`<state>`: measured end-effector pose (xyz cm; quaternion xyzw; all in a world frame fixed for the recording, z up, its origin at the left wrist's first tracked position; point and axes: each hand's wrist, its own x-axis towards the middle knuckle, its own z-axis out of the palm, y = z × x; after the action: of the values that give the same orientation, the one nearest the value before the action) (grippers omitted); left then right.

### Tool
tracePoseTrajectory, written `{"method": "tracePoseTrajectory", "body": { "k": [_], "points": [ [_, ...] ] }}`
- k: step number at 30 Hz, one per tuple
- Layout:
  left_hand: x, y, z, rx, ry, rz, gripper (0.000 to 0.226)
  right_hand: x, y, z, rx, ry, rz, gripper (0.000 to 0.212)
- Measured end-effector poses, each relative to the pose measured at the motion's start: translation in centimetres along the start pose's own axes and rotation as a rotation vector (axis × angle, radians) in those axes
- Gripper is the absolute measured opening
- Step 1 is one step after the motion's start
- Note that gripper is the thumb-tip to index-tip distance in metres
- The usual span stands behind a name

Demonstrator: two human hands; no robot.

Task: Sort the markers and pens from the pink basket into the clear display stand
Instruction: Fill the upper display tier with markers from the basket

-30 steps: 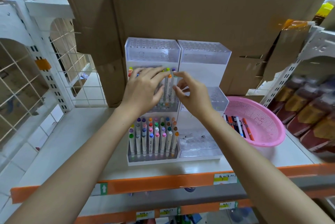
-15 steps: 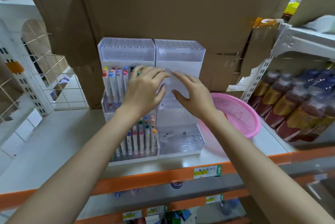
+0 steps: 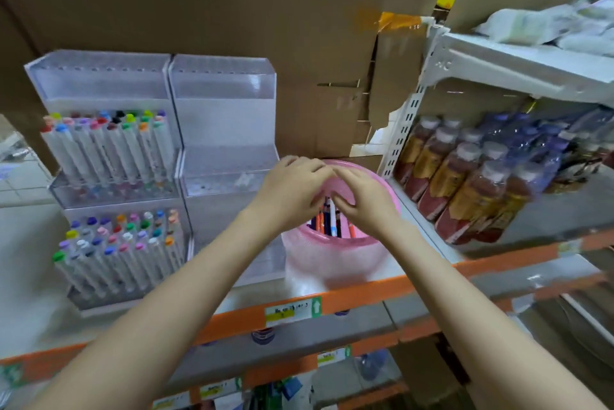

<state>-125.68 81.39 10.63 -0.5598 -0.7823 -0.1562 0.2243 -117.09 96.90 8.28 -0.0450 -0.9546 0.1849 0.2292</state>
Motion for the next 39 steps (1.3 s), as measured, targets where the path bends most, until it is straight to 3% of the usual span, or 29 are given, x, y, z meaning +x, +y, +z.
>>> {"method": "tracePoseTrajectory", "body": {
  "k": [4, 10, 13, 17, 20, 28, 30, 37, 39],
  "points": [
    [1.5, 1.8, 2.4, 0.041, -0.285, -0.108, 0.033, -0.5, 3.0, 1.6, -0.050, -0.256, 0.094, 0.042],
    [2.9, 1.0, 7.3, 0.084, -0.621, -0.336, 0.026, 0.5, 4.2, 3.0, -0.082, -0.379, 0.109, 0.033],
    [2.9, 0.7, 9.1, 0.086, -0.710, -0.423, 0.027, 1.2, 4.6, 4.0, -0.109, -0.488, 0.160, 0.031],
    [3.0, 0.7, 10.6, 0.100, -0.725, -0.490, 0.030, 1.9, 4.7, 5.2, -0.094, -0.515, 0.235, 0.009],
    [3.2, 0.4, 11.5, 0.025, -0.715, -0.527, 0.027, 2.1, 4.9, 5.8, -0.065, -0.504, 0.296, 0.018],
    [3.0, -0.2, 12.2, -0.064, -0.634, -0.618, 0.004, 2.1, 5.8, 6.3, 0.037, -0.480, 0.380, 0.010],
    [2.9, -0.2, 12.2, -0.066, -0.623, -0.632, 0.008, 2.0, 5.8, 6.4, 0.065, -0.472, 0.391, 0.010],
    [2.9, 0.1, 11.6, -0.136, -0.599, -0.659, 0.007, 2.2, 5.8, 6.1, 0.269, -0.430, 0.517, 0.037],
    [2.9, 0.0, 11.5, -0.217, -0.556, -0.687, 0.019, 2.3, 5.8, 6.1, 0.298, -0.437, 0.542, 0.046]
  ]
}}
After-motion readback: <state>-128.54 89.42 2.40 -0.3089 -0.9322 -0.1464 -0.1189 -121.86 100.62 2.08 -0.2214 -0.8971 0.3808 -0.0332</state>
